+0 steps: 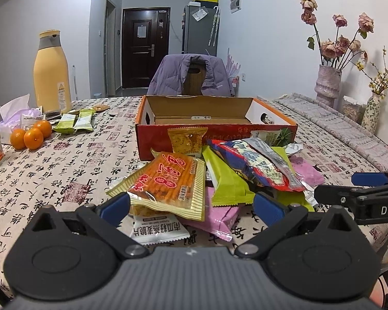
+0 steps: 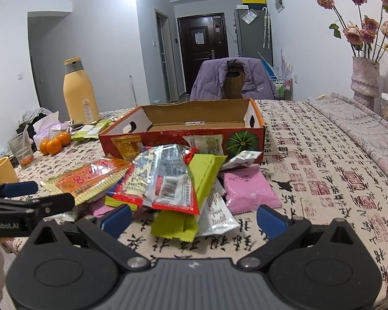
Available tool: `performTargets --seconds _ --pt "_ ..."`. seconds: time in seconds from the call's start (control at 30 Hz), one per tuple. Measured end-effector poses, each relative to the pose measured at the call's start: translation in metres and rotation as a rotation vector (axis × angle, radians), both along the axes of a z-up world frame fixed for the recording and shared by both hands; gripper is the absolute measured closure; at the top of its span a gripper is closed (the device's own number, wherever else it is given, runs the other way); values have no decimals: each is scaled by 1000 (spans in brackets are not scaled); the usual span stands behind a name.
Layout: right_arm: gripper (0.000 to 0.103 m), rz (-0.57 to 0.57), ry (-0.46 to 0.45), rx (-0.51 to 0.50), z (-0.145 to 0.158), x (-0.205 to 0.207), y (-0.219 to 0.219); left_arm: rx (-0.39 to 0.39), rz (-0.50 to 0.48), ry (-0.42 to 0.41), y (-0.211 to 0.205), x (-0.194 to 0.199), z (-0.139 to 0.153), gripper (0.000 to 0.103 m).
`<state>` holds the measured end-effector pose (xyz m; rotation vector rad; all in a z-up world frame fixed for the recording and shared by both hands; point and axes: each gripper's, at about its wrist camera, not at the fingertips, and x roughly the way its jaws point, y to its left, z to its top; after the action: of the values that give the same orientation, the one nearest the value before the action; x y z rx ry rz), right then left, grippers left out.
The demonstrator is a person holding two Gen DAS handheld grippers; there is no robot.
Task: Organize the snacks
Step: 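Grasp the silver-and-red snack bag with the right gripper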
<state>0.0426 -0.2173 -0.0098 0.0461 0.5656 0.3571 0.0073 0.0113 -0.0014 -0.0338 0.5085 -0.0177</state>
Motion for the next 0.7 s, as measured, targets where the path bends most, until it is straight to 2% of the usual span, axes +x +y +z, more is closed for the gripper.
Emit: performTargets --seconds 0.37,0.7 --pt "0 26 -10 8 5 20 19 11 38 5 10 11 -1 0" --pt "0 63 -4 -7 8 58 49 20 77 14 24 17 -2 0"
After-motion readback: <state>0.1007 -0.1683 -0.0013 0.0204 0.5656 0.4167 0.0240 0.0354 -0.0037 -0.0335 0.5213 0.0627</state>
